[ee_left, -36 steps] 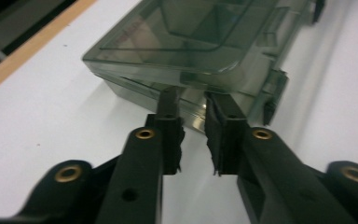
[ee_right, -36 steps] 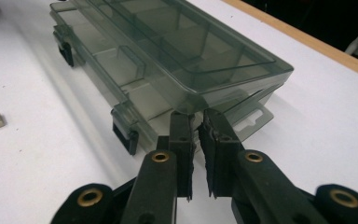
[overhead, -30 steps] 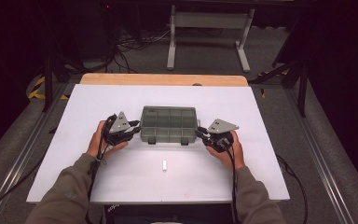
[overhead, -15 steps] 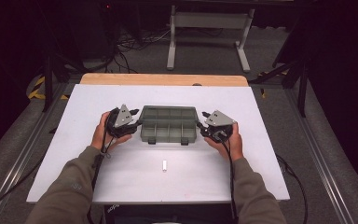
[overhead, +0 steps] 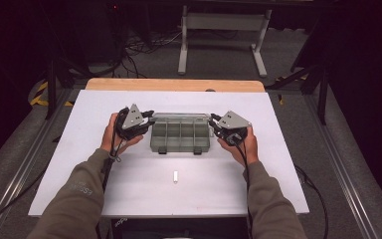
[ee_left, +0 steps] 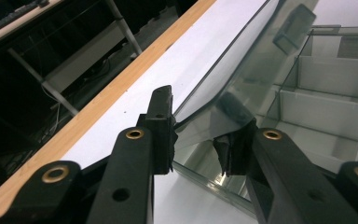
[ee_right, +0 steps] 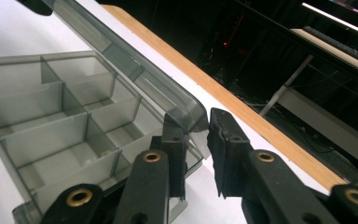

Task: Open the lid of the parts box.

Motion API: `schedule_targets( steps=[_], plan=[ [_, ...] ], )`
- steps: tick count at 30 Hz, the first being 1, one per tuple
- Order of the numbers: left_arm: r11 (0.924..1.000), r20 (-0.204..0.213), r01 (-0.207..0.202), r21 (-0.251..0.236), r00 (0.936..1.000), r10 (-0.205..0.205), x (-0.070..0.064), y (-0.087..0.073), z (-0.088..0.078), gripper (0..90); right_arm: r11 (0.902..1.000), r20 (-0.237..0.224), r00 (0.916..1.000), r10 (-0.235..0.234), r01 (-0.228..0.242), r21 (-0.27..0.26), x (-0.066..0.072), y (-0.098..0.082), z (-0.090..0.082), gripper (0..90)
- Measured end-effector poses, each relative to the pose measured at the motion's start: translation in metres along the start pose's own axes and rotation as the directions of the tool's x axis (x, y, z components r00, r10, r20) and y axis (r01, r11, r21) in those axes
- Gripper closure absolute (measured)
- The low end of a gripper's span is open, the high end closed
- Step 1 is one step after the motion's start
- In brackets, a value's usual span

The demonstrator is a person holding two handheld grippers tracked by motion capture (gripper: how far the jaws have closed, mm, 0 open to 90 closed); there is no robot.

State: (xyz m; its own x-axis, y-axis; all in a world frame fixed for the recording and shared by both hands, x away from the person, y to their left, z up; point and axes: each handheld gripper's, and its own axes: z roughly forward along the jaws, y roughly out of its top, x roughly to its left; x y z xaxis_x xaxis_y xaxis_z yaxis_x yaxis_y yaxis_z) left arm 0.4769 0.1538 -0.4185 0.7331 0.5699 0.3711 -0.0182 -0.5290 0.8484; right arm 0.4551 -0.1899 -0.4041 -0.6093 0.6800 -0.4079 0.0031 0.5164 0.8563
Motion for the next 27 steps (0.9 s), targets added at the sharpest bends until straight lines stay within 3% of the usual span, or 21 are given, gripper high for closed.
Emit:
schedule_targets(
  steps=[3, 11, 14, 27],
  plan=[
    [1.0, 0.004, 0.005, -0.002, 1.0, -0.005, 0.002, -0.001, -0.001, 71.4, 0.9997, -0.013, 0.9997, 0.022, -0.022, -0.009, -0.003, 0.001, 0.0, 77.9],
    [0.9999, 0.006, -0.012, 0.008, 0.9999, 0.012, 0.006, 0.001, -0.005, 72.9, 0.9999, -0.011, 0.9999, 0.011, -0.011, 0.003, -0.001, 0.006, 0.001, 78.6],
    [0.9998, 0.006, 0.022, 0.0, 0.9997, -0.022, 0.013, 0.003, -0.005, 72.8, 0.9999, -0.008, 0.9999, 0.012, -0.012, 0.002, -0.002, 0.007, 0.001, 79.3],
    [0.9992, 0.001, 0.025, 0.031, 0.9997, -0.025, 0.026, 0.01, 0.001, 74.4, 0.9996, 0.007, 0.9998, 0.021, -0.021, 0.019, -0.01, 0.016, 0.011, 77.3]
  ],
)
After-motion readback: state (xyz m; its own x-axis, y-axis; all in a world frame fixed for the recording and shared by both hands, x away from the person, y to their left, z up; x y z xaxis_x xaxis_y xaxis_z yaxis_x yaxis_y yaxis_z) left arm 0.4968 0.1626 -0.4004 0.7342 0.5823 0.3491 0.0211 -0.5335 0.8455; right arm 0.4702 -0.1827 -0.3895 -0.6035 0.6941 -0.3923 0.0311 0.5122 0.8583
